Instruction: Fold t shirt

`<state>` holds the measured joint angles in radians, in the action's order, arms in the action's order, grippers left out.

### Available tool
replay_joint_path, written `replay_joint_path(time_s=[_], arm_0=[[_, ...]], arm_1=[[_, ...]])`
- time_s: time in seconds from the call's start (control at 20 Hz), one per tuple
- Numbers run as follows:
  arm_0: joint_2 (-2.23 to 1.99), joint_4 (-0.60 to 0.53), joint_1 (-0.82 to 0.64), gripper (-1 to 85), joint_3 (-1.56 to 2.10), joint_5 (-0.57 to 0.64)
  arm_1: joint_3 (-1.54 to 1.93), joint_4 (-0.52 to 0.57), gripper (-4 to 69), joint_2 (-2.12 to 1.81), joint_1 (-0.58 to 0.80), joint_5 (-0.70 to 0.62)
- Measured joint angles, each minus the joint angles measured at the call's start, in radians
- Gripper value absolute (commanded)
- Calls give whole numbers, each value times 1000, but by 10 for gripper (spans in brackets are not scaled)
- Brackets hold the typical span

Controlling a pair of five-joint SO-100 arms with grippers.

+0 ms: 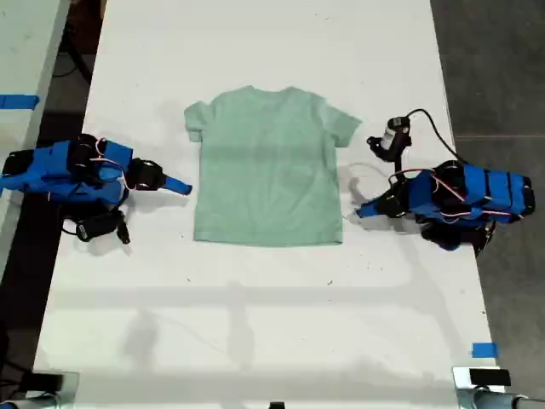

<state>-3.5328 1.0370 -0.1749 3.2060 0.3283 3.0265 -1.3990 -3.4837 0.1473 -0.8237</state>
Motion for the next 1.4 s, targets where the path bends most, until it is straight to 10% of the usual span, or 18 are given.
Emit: replay_joint_path(time_s=[0.4, 0.7, 0.8, 0.95, 1.1, 1.4], arm_0=[[0, 12, 91, -1, 0, -232], [6, -26, 107, -2, -40, -311], [14, -25, 123, -2, -57, -330], [18, -9, 110, -2, -57, -344], [17, -18, 120, 0, -57, -371], [8, -17, 137, -1, -48, -379]], arm_1=[[3, 17, 29, 0, -28, 528], [-52, 11, 29, 35, -94, 566], [-235, -31, 131, 282, -86, 589], [-805, -218, 373, 910, 29, 515], [-1411, -330, 309, 1430, 288, 230], [-1911, -348, 410, 1968, 726, 5]])
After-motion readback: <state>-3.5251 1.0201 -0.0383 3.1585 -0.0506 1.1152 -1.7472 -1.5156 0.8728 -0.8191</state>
